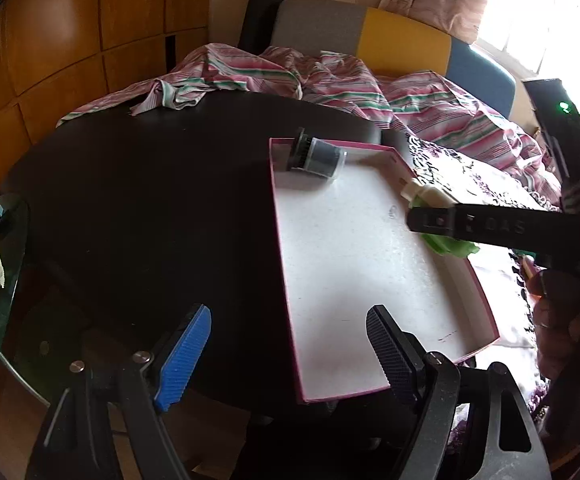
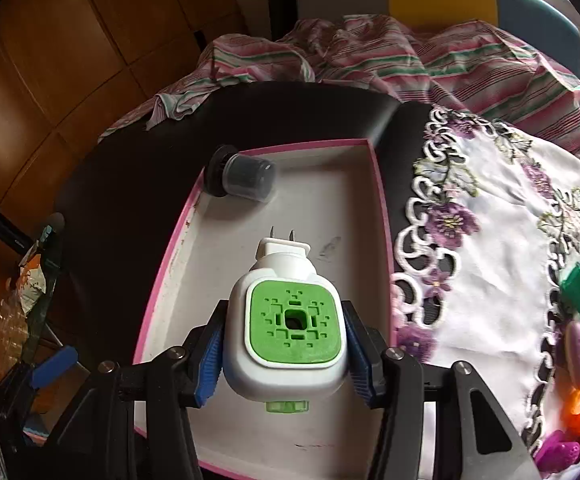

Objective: Organize rigid objects
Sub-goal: 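Carry the white-green diffuser into the tray and release it with the right gripper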

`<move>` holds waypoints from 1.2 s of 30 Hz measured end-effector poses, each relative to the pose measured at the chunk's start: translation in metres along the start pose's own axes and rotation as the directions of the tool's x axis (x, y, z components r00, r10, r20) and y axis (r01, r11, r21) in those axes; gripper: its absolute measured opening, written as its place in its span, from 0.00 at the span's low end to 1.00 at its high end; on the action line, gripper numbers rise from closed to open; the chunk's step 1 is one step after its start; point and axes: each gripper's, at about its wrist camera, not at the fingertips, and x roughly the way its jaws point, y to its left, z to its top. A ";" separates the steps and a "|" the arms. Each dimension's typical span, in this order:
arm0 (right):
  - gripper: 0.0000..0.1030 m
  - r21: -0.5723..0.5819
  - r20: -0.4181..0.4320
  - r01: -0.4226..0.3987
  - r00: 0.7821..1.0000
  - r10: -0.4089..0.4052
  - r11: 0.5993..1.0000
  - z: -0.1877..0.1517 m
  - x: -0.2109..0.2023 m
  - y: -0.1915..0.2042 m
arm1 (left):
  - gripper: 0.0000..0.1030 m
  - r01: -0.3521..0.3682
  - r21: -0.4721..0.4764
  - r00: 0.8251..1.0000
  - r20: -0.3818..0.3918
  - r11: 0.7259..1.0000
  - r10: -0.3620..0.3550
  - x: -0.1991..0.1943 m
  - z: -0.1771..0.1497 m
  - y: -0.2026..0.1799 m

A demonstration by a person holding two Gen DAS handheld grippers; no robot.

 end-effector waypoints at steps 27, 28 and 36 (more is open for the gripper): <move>0.53 0.133 -0.097 -0.167 0.979 0.181 0.977 0.011 0.076 0.038 | 0.77 -0.052 -0.065 0.999 -0.015 0.997 0.052 0.006 -0.005 0.034; 0.53 0.130 -0.095 -0.167 0.979 0.180 0.977 0.011 0.075 0.039 | 0.77 -0.053 -0.061 0.999 -0.013 0.997 0.052 0.005 -0.005 0.033; 0.53 0.093 -0.064 -0.154 0.985 0.160 0.984 0.007 0.062 0.037 | 0.77 -0.065 -0.049 0.998 -0.006 0.997 0.065 0.001 -0.006 0.031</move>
